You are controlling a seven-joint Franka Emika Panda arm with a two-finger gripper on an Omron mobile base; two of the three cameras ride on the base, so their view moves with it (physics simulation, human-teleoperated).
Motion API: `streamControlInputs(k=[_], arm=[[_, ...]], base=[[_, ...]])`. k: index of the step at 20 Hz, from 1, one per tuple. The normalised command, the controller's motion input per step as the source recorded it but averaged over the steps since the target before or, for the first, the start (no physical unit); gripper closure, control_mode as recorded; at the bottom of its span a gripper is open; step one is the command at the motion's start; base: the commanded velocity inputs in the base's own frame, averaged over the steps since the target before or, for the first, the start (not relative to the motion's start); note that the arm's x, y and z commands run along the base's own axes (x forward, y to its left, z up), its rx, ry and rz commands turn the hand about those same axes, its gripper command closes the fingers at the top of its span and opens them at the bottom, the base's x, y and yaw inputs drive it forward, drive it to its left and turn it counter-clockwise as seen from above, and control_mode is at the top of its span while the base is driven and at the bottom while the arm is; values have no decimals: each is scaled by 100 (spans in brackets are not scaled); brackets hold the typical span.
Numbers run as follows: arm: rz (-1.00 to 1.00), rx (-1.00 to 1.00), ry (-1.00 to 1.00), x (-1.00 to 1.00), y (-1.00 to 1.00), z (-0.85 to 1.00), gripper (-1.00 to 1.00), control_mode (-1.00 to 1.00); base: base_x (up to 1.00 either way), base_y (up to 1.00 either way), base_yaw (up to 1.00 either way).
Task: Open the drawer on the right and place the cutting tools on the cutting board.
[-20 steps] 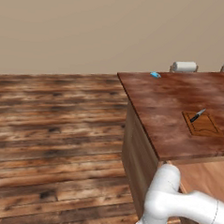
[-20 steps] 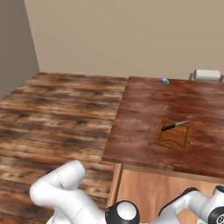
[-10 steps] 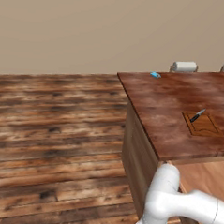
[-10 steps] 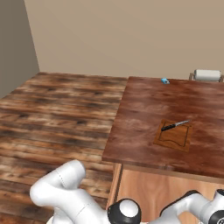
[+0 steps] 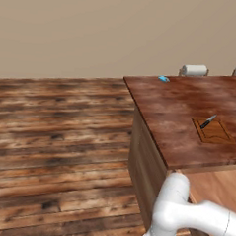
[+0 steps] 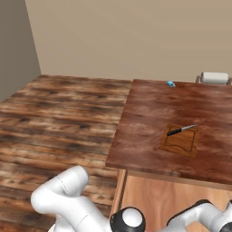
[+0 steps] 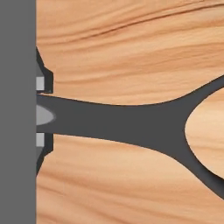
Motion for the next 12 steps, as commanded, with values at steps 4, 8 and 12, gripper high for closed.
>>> streamControlInputs(k=[4, 8, 12], arm=[[0, 8, -6, -35, 0, 73, 100, -100], [0, 8, -8, -5, 23, 100, 100, -100], [0, 4, -8, 0, 34, 94, 100, -100]], base=[[0, 0, 0], [0, 0, 0], [0, 0, 0]])
